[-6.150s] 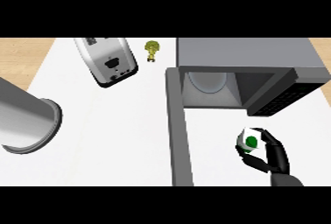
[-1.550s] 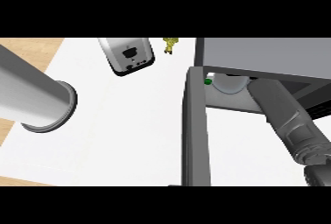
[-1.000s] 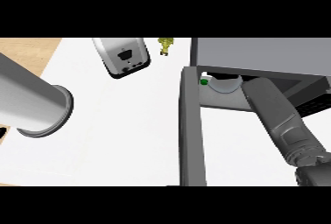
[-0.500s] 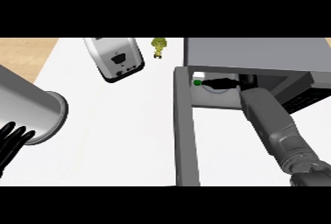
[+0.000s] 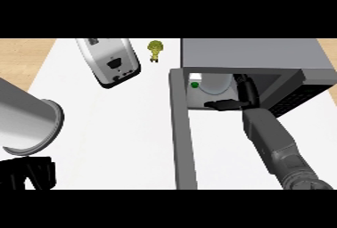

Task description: Pick up the milk, place it into the microwave and close the microwave

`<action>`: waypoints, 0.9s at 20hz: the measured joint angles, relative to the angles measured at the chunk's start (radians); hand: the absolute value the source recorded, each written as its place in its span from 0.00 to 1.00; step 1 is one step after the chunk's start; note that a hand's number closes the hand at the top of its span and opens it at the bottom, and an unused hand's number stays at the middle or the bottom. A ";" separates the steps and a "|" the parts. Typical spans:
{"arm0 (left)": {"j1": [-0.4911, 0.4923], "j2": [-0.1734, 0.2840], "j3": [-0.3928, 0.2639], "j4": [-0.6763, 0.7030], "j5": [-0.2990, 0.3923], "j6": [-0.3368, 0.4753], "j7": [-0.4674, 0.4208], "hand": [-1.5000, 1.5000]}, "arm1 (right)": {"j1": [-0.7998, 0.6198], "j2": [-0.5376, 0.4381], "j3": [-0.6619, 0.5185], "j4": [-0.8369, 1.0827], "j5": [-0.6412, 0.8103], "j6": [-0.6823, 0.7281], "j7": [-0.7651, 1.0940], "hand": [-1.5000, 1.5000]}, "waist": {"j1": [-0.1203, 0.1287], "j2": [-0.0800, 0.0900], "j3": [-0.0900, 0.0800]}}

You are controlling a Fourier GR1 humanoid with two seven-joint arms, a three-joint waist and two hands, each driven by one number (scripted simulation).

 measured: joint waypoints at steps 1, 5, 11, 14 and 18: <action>0.011 -0.001 -0.022 -0.006 -0.006 0.008 -0.003 1.00 | 0.022 0.006 0.002 -0.010 -0.004 0.017 -0.009 0.00 | -0.005 -0.003 0.000; 0.022 -0.004 -0.121 -0.002 -0.063 0.062 -0.013 1.00 | 0.108 0.026 0.021 -0.066 -0.016 0.064 -0.029 0.00 | -0.021 -0.010 -0.001; -0.024 -0.004 -0.221 0.022 -0.123 0.102 0.013 1.00 | 0.260 0.043 0.069 -0.204 -0.025 0.111 -0.025 0.00 | -0.040 -0.016 -0.002; -0.060 -0.005 -0.282 0.047 -0.180 0.126 0.004 1.00 | 0.355 0.049 0.089 -0.295 -0.035 0.129 -0.014 0.00 | -0.048 -0.018 -0.003; -0.116 -0.006 -0.371 0.090 -0.262 0.188 -0.021 1.00 | 0.478 0.033 0.114 -0.447 -0.054 0.173 0.028 0.00 | -0.050 -0.018 -0.003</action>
